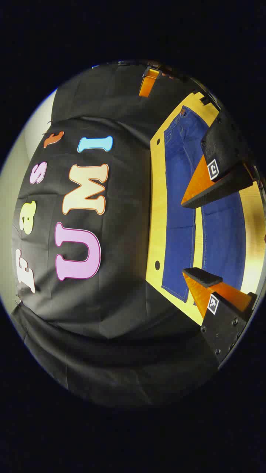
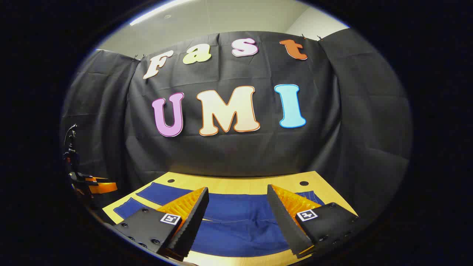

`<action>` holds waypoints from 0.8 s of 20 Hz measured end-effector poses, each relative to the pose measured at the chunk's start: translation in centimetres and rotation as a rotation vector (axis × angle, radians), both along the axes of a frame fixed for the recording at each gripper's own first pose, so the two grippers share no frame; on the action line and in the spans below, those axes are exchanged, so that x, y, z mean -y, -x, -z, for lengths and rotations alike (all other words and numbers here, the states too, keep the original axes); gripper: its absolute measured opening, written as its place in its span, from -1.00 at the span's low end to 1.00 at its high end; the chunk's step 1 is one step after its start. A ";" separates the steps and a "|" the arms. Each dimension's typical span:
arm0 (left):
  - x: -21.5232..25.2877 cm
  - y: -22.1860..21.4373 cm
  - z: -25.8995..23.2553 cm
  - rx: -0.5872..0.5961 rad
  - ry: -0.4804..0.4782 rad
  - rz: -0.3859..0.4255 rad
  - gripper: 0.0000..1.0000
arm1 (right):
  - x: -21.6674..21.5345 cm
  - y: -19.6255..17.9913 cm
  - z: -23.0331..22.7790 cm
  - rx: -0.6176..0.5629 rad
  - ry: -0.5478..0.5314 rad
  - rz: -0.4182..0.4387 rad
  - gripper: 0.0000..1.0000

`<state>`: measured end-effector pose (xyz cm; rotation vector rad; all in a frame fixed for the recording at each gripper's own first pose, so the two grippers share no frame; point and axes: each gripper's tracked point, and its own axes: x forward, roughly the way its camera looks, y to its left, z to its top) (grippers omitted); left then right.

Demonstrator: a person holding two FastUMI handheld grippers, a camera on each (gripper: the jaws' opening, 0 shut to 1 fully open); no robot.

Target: Grasp the waist and the cuffs of the jeans and fold them to make the two legs overlap; first hold the waist and fold one-third of the jeans toward the cuffs, then hold the cuffs and fold the remaining one-third in the same direction to finish folding.

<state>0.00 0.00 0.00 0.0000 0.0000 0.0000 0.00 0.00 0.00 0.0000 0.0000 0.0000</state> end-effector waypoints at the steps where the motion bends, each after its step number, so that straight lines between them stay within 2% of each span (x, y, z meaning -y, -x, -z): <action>1: 0.0 0.1 0.1 0.001 0.009 -0.002 0.90 | -0.1 0.1 0.0 0.000 0.002 0.001 0.95; 3: -0.4 0.3 0.3 0.002 0.023 -0.009 0.91 | -0.2 0.2 0.1 0.004 0.014 0.006 0.86; 4: -0.4 0.4 0.5 0.000 0.028 -0.008 0.91 | -0.3 0.4 0.3 0.004 0.016 0.008 0.86; 5: -0.3 0.5 0.7 -0.002 0.030 -0.007 0.91 | -0.5 0.5 0.5 0.002 0.014 0.007 0.95; 7: -0.7 0.7 1.0 -0.009 0.026 -0.011 0.91 | -1.0 0.8 0.7 -0.003 0.009 0.005 0.87; 8: -0.8 0.7 1.1 -0.011 0.023 -0.013 0.92 | -1.1 0.9 0.9 -0.006 0.010 0.007 0.95; 9: -1.0 0.8 1.0 -0.011 0.021 -0.014 0.90 | -1.3 1.0 1.0 -0.010 0.012 0.008 0.87; 11: -1.6 1.0 1.1 -0.014 0.018 -0.012 0.90 | -1.6 1.4 1.3 -0.018 0.016 0.012 0.87; 12: -1.9 1.1 1.3 -0.016 0.016 -0.014 0.90 | -1.8 1.5 1.5 -0.021 0.015 0.012 0.96; 13: -2.3 1.1 1.3 -0.021 0.012 -0.011 0.90 | -2.0 1.5 1.5 -0.027 0.014 0.014 0.96; 16: -3.0 1.1 2.1 -0.034 -0.009 0.023 0.91 | -2.8 2.0 2.1 -0.033 0.005 0.014 0.87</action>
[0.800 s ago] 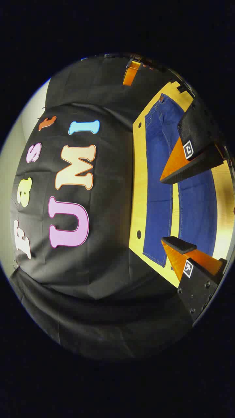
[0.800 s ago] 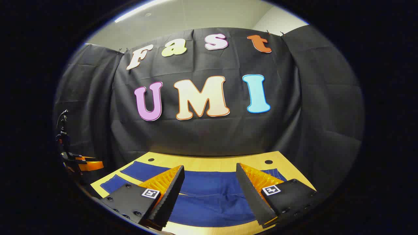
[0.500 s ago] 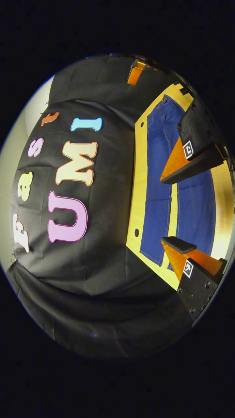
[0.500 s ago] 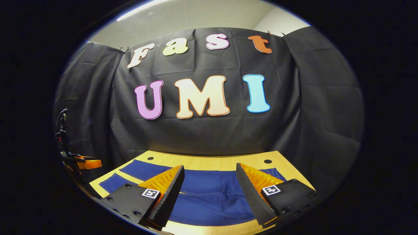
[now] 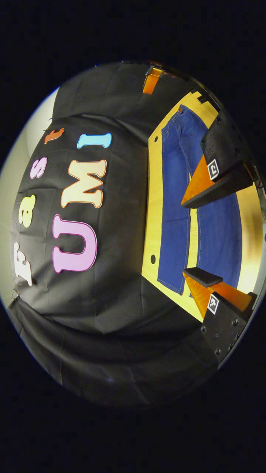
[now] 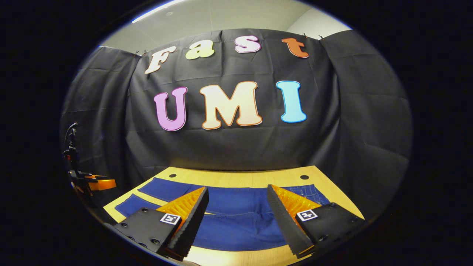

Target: Grasp the waist and the cuffs of the jeans and fold them to make the two legs overlap; first hold the waist and fold one-third of the jeans toward the cuffs, then hold the cuffs and fold the remaining one-third in the same direction to finish folding.

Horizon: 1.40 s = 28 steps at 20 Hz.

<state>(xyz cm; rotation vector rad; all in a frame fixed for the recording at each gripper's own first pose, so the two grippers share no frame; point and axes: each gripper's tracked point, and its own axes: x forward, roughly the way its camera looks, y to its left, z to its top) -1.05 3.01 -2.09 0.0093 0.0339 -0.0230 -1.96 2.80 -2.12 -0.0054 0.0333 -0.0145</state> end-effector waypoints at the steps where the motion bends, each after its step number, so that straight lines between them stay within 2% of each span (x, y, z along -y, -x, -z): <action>1: -0.8 0.0 0.8 -0.020 -0.019 -0.001 0.89 | -0.3 0.1 0.2 -0.005 0.000 -0.001 0.87; 3: -2.4 0.0 2.7 -0.071 -0.062 0.003 0.91 | -0.6 0.2 1.0 -0.018 0.012 0.003 0.87; 8: -5.3 0.9 8.9 -0.266 -0.156 0.123 0.92 | -1.6 0.8 2.3 -0.049 0.034 -0.003 0.87; 10: -6.7 1.1 11.4 -0.344 -0.206 0.163 0.92 | -1.7 1.1 3.2 -0.072 0.046 0.000 0.96; 11: -7.6 1.4 12.7 -0.390 -0.238 0.176 0.92 | -1.8 1.2 3.7 -0.090 0.056 0.000 0.87; 12: -8.4 1.6 13.9 -0.429 -0.269 0.191 0.92 | -1.8 1.5 4.1 -0.104 0.067 0.000 0.96; 13: -9.2 1.6 15.2 -0.476 -0.294 0.208 0.92 | -1.8 1.7 4.6 -0.117 0.082 0.000 0.87; 14: -9.9 1.9 16.2 -0.524 -0.314 0.226 0.92 | -1.7 1.9 4.9 -0.125 0.094 0.003 0.96; 17: -11.7 2.2 18.2 -0.627 -0.380 0.274 0.92 | -1.6 2.2 5.9 -0.154 0.111 0.001 0.97; 20: -13.7 2.4 19.5 -0.713 -0.508 0.296 0.87 | -1.5 2.4 6.6 -0.166 0.101 0.001 0.96; 22: -14.2 3.0 19.9 -0.780 -0.602 0.346 0.87 | -1.2 2.5 7.0 -0.177 0.101 0.012 0.96; 23: -14.6 3.2 20.1 -0.809 -0.661 0.373 0.76 | -1.0 2.6 7.3 -0.186 0.102 0.017 0.96; 24: -14.8 3.2 20.3 -0.832 -0.716 0.394 0.86 | -0.8 2.7 7.4 -0.190 0.103 0.022 0.96; 25: -14.8 3.2 20.5 -0.847 -0.756 0.413 0.84 | -0.5 2.7 7.6 -0.194 0.104 0.027 0.96; 28: -14.5 3.0 20.7 -0.874 -0.801 0.449 0.80 | 0.1 2.9 8.0 -0.208 0.105 0.041 0.96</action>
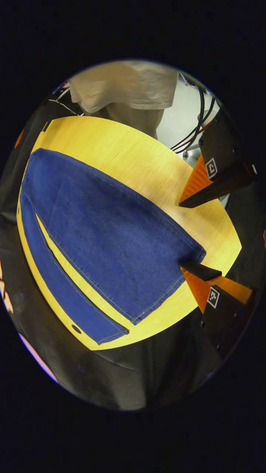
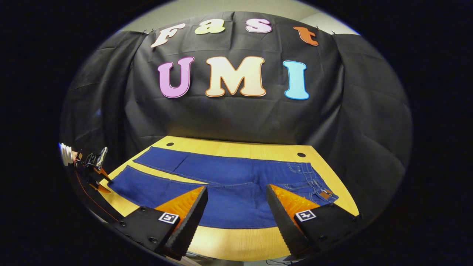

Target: Grasp the waist and the cuffs of the jeans and fold them to make the two legs overlap; first hold the waist and fold one-third of the jeans toward the cuffs, then hold the cuffs and fold the remaining one-third in the same direction to finish folding.

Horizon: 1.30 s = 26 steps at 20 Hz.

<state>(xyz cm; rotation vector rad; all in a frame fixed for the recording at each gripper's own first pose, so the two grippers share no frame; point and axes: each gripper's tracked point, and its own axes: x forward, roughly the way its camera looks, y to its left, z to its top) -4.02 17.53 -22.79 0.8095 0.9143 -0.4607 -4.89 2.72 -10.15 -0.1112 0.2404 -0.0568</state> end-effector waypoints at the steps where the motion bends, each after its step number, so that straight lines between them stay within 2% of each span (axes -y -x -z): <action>1: -0.1 -0.5 0.1 -0.004 -0.015 0.005 0.80 | 0.1 0.1 0.2 -0.005 0.000 0.002 0.96; 5: -0.1 -0.9 1.0 -0.060 -0.046 0.028 0.77 | 0.8 0.2 1.1 -0.033 0.005 0.019 0.96; 12: 0.8 -0.7 1.9 -0.182 -0.039 0.092 0.62 | 1.4 -0.6 2.1 -0.075 0.008 0.023 0.97; 15: 1.0 -0.7 1.8 -0.207 -0.040 0.065 0.60 | 1.0 -1.2 2.9 -0.097 0.005 -0.002 0.97; 19: 1.0 -0.9 2.0 -0.243 -0.091 0.052 0.53 | 0.7 -1.2 3.7 -0.125 0.028 -0.040 0.94; 20: 0.9 -1.2 1.8 -0.246 -0.104 0.039 0.37 | 0.7 -1.2 3.7 -0.128 0.035 -0.047 0.97; 22: 0.9 -1.8 1.9 -0.244 -0.118 0.031 -0.15 | 0.9 -1.1 3.7 -0.128 0.037 -0.057 0.97; 23: 0.8 -2.4 1.8 -0.224 -0.120 0.035 -0.24 | 1.0 -1.0 3.5 -0.127 0.033 -0.062 0.97; 24: 0.8 -2.7 1.4 -0.202 -0.117 0.026 -0.50 | 1.3 -0.9 3.6 -0.131 0.028 -0.066 0.97; 26: 0.8 -2.9 1.5 -0.165 -0.106 0.013 -0.87 | 2.1 -1.0 3.8 -0.146 0.026 -0.081 0.99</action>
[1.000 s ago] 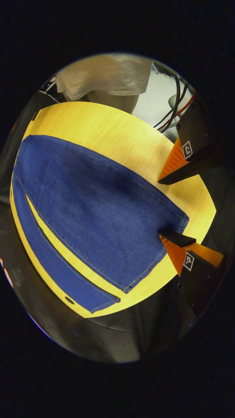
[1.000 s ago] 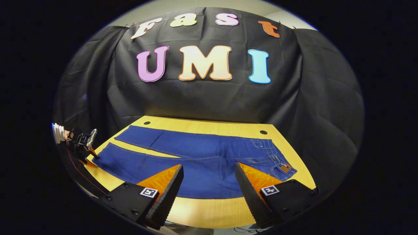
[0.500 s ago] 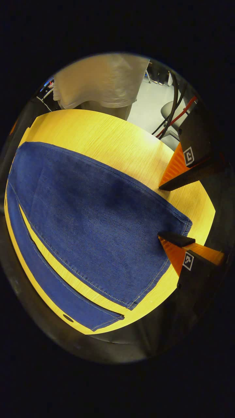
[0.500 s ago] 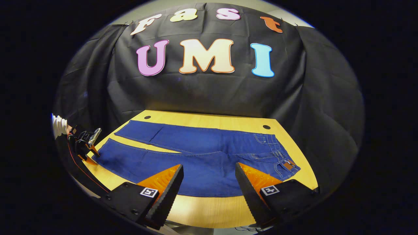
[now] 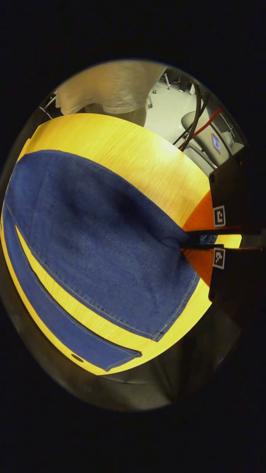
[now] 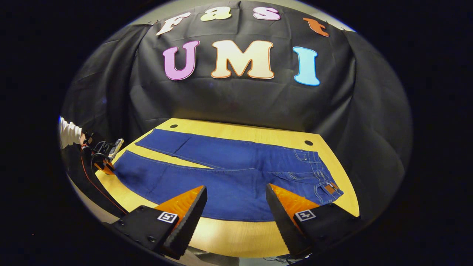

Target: Grasp the waist and the cuffs of the jeans and fold them to make the two legs overlap; first hold the waist and fold one-third of the jeans toward the cuffs, then hold the cuffs and fold the remaining one-third in the same direction to finish folding.

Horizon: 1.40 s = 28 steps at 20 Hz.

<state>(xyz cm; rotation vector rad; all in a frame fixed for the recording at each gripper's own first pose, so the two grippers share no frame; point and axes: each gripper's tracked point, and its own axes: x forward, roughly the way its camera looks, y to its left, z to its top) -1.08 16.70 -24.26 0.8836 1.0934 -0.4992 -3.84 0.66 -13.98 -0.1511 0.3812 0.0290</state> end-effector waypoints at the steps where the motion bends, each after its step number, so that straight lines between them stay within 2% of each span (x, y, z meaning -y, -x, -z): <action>1: 0.0 0.0 0.0 0.011 0.005 -0.005 -0.94 | 0.5 0.0 0.4 -0.021 0.009 -0.013 0.98; 3: 0.0 -0.1 -0.1 0.018 0.012 -0.021 -1.00 | 1.9 0.6 1.6 -0.082 0.047 -0.048 0.98; 7: -0.1 -0.3 0.0 -0.008 0.002 -0.056 -0.99 | 5.2 0.5 3.2 -0.213 0.162 -0.122 0.99; 11: -0.1 -0.4 0.0 -0.039 -0.027 -0.050 -1.00 | 8.0 -0.4 5.6 -0.354 0.296 -0.273 0.99; 17: 0.0 -0.5 0.1 -0.035 -0.049 -0.065 -1.00 | 13.4 -1.0 11.2 -0.606 0.520 -0.420 0.99; 21: -0.1 -0.5 0.1 -0.040 -0.061 -0.082 -1.00 | 15.3 -1.3 13.7 -0.739 0.577 -0.451 0.99; 28: -0.1 -0.5 0.1 -0.034 -0.069 -0.093 -1.00 | 17.8 -2.2 16.8 -0.897 0.563 -0.457 0.99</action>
